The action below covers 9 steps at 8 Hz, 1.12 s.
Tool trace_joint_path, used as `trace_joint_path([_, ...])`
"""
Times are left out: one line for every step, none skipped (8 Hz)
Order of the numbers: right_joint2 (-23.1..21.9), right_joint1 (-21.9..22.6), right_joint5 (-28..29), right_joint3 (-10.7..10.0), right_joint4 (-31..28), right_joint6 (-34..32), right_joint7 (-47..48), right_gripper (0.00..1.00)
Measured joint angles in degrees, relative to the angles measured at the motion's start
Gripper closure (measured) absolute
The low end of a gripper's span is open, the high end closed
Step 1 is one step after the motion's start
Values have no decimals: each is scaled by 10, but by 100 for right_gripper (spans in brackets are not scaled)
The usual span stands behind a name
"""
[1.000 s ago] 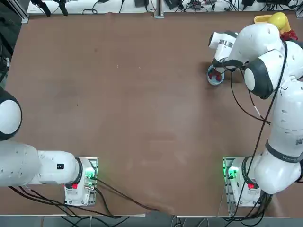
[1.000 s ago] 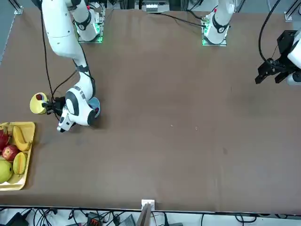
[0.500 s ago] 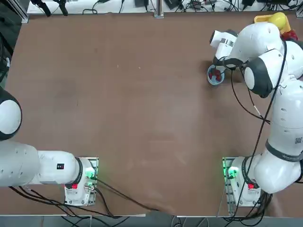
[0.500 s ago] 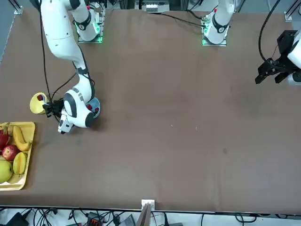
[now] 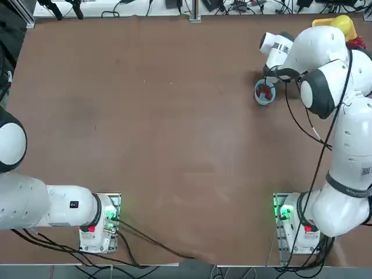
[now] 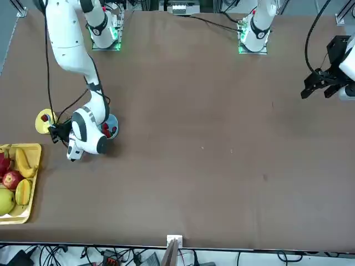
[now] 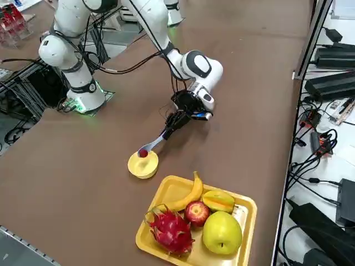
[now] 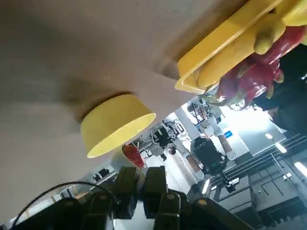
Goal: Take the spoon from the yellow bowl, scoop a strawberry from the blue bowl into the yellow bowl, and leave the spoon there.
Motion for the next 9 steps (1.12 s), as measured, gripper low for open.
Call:
trace_joint_path([3, -5, 1, 0, 6, 0, -25, 89])
trace_joint_path([6, -10, 1, 0, 11, 0, -42, 89])
trace_joint_path([9, -14, 1, 0, 14, 0, -49, 89])
trace_joint_path([9, -16, 5, 0, 14, 0, -50, 89])
trace_joint_path([9, -16, 14, 1, 15, 0, -50, 89])
trace_joint_path([9, -15, 22, 3, 16, -1, -43, 89])
trace_joint_path([9, -15, 26, 3, 18, -5, -27, 89])
trace_joint_path([9, -15, 26, 3, 20, -15, -7, 89])
trace_joint_path([9, -14, 26, 3, 23, -29, 14, 89])
